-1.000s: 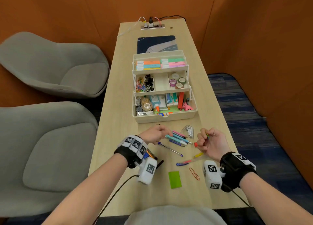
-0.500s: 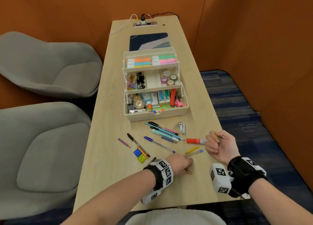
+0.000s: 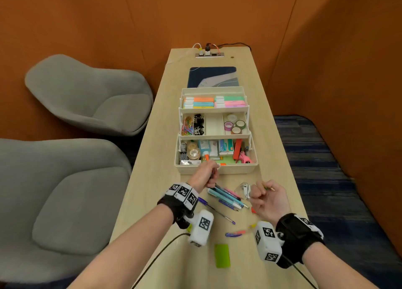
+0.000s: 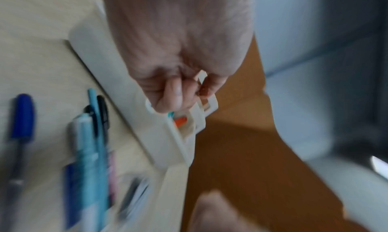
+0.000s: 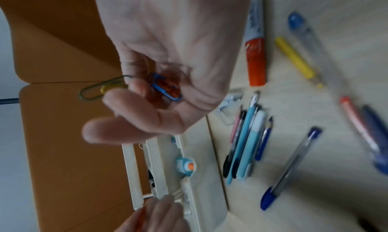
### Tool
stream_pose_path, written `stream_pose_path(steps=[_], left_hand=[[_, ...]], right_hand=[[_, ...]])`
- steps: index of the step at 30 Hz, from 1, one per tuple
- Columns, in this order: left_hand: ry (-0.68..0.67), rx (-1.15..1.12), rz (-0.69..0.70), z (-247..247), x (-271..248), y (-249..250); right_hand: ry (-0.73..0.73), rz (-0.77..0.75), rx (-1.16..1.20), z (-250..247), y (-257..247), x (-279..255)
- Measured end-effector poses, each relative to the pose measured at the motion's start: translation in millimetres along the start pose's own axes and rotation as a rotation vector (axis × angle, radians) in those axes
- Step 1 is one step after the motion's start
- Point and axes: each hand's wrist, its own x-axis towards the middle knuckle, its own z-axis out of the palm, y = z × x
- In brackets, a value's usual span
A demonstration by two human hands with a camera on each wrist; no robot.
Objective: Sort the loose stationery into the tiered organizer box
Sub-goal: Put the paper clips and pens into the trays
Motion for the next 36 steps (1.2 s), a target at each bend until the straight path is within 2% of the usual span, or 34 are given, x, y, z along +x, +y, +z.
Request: stream_pose_path(steps=[1, 3, 7, 9, 12, 15, 17, 18, 20, 23, 28, 34, 36], left_hand=[[0.004, -0.208, -0.013, -13.2, 6.6, 12.5], [0.016, -0.443, 0.002, -36.7, 19.0, 34.4], [0.043, -0.628, 0.083, -72.1, 45.4, 63.6], [0.096, -0.638, 0.078, -86.3, 61.8, 72.4], [0.242, -0.436, 0.015, -101.5, 85.3, 84.3], [0.374, 0.151, -0.025, -108.4, 96.1, 97.9], [0.389, 0.579, -0.025, -110.2, 100.2, 105.3], [0.379, 0.744, -0.033, -109.9, 102.2, 108.4], [0.375, 0.933, -0.065, -108.3, 105.4, 112.9], [0.395, 1.001, -0.083, -105.2, 110.6, 115.5], [0.458, 0.874, -0.062, -104.0, 115.4, 115.7], [0.473, 0.694, -0.027, -107.0, 110.2, 119.0], [0.476, 0.715, -0.025, -108.3, 108.3, 117.1]], right_hand=[[-0.012, 0.006, -0.001, 7.0, 0.0, 5.0], [0.006, 0.007, -0.018, 22.1, 0.6, 15.0], [0.094, 0.004, -0.015, 48.0, 3.6, 33.3], [0.107, 0.034, -0.044, 56.1, 4.7, 41.8], [0.101, 0.105, -0.126, 62.9, 6.6, 53.4], [0.088, 0.178, -0.227, 62.6, 8.8, 59.7], [0.119, 0.216, -0.312, 61.5, 10.6, 61.5], [0.140, 0.227, -0.348, 61.4, 11.5, 62.1], [0.162, 0.234, -0.389, 60.1, 14.0, 64.1], [0.168, 0.244, -0.395, 58.1, 17.9, 66.4], [0.205, 0.220, -0.455, 65.1, 21.0, 66.5], [0.212, 0.135, -0.510, 106.4, 3.0, 75.4], [0.206, 0.107, -0.545, 125.0, -8.3, 85.8]])
